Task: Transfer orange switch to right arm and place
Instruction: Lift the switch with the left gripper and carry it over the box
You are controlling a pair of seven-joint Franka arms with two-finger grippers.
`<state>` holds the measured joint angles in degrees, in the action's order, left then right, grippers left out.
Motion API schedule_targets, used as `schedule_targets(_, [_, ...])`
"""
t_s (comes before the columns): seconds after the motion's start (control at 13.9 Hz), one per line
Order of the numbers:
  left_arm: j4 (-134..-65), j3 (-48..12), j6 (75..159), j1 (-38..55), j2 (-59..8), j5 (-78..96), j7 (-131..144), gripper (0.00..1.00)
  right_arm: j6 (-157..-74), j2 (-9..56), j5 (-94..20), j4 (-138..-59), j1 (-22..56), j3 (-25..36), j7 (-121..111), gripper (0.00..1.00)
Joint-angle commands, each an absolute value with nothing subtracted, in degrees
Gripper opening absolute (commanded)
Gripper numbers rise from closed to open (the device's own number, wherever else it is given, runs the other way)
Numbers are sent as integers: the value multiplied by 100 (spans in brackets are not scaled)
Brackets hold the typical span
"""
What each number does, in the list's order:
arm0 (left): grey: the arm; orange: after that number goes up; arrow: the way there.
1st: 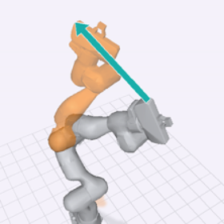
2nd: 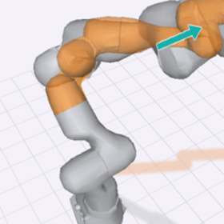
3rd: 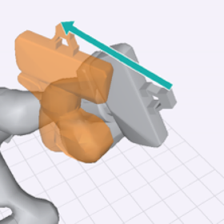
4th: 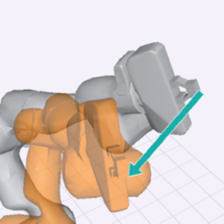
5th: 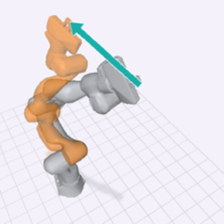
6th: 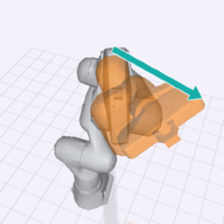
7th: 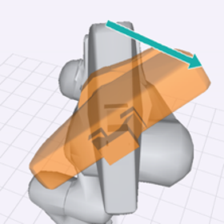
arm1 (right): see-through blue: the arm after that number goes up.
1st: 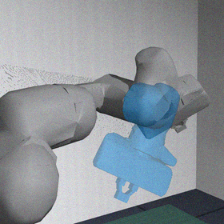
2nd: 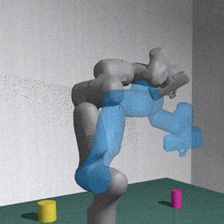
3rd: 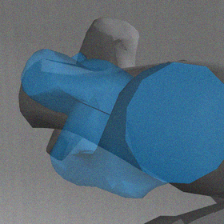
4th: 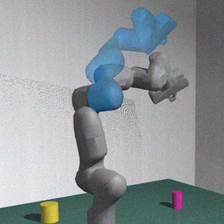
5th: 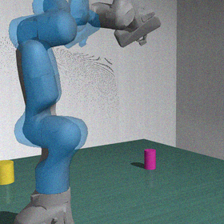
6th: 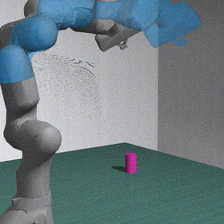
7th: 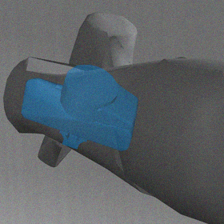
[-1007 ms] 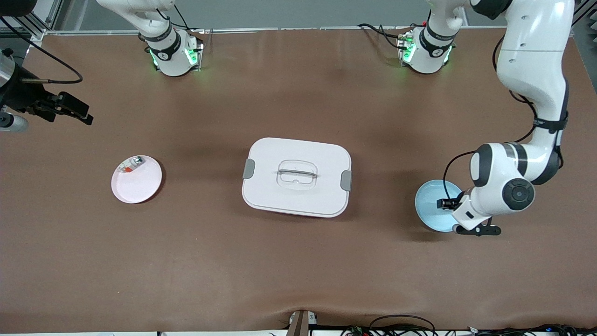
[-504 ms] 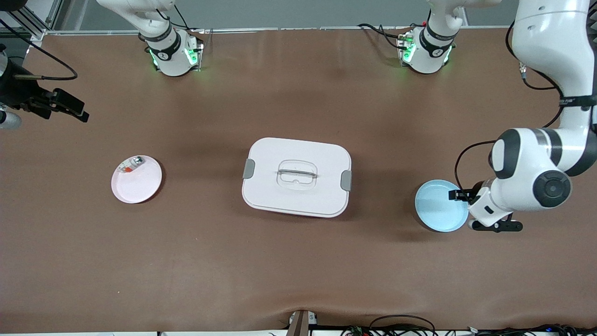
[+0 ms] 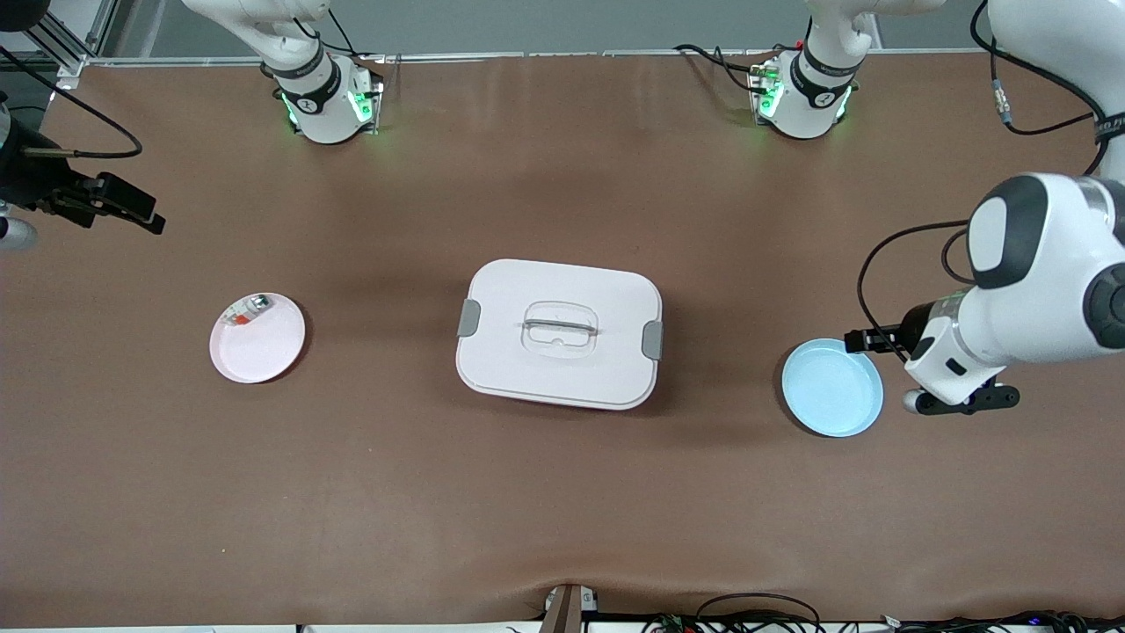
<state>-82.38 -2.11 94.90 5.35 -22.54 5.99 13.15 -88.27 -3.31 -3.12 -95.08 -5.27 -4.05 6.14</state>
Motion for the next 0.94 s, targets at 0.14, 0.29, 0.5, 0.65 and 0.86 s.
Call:
schedule_targets(0.14, [-8148,-649,9325,554,-1916,1063,2528,25,-8736,280,-387,-9238,-615,-492,545,100])
schedule_targets(0.29, [-8025,-948,9325,545,-1916,1072,3117,25,-8754,560,-395,-9263,-606,-501,614,100])
schedule_targets(0.5, [-7866,-1326,9386,571,-1916,1072,4119,25,-8710,896,-343,-9141,-598,-492,519,100])
schedule_targets(0.65, [-7761,-1502,9509,571,-1916,1072,4673,25,-8684,905,-325,-9175,-589,-492,536,100])
schedule_targets(0.86, [-7761,-1740,10044,580,-1925,1063,5412,25,-8718,897,-657,-9202,-615,-510,554,100])
